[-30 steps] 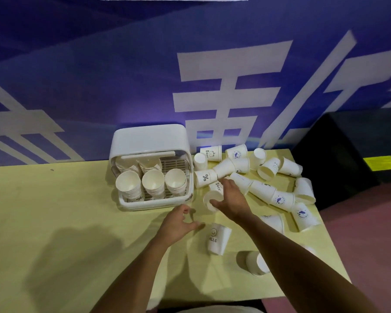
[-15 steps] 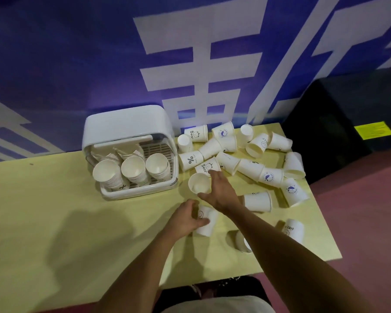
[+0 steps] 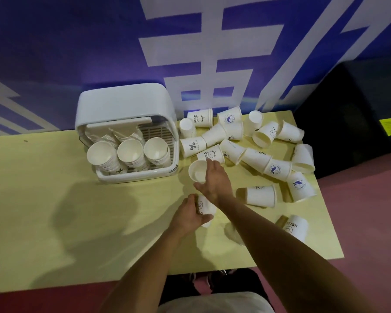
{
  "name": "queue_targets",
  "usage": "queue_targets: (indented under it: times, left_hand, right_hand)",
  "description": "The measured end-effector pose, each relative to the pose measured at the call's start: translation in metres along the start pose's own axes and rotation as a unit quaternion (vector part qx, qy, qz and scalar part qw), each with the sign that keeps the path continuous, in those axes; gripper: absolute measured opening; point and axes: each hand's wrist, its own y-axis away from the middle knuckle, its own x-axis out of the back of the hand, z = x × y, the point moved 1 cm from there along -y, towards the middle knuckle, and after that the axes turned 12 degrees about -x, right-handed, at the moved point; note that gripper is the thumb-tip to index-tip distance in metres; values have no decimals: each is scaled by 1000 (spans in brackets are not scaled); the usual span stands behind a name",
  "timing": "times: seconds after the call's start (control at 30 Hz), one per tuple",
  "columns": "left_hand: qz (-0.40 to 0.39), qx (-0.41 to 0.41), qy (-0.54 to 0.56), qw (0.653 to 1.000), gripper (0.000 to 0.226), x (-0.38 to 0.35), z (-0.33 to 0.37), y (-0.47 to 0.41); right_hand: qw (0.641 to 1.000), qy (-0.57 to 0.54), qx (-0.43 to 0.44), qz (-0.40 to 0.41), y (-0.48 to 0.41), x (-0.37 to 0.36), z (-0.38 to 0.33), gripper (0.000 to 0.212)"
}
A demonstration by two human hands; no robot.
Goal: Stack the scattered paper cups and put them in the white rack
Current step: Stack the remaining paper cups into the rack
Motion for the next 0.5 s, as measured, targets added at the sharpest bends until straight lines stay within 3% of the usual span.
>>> queue_targets:
  times: [0.23,0.5]
  left_hand:
    - [6,3,-12,1000,73,7,-4,7]
    - [89,-16,-26,996,78,62,1,13]
  right_hand:
    - [999,-29,24,26,2,4,0,78]
    - [994,-74,54,54,-3,38,-28,74]
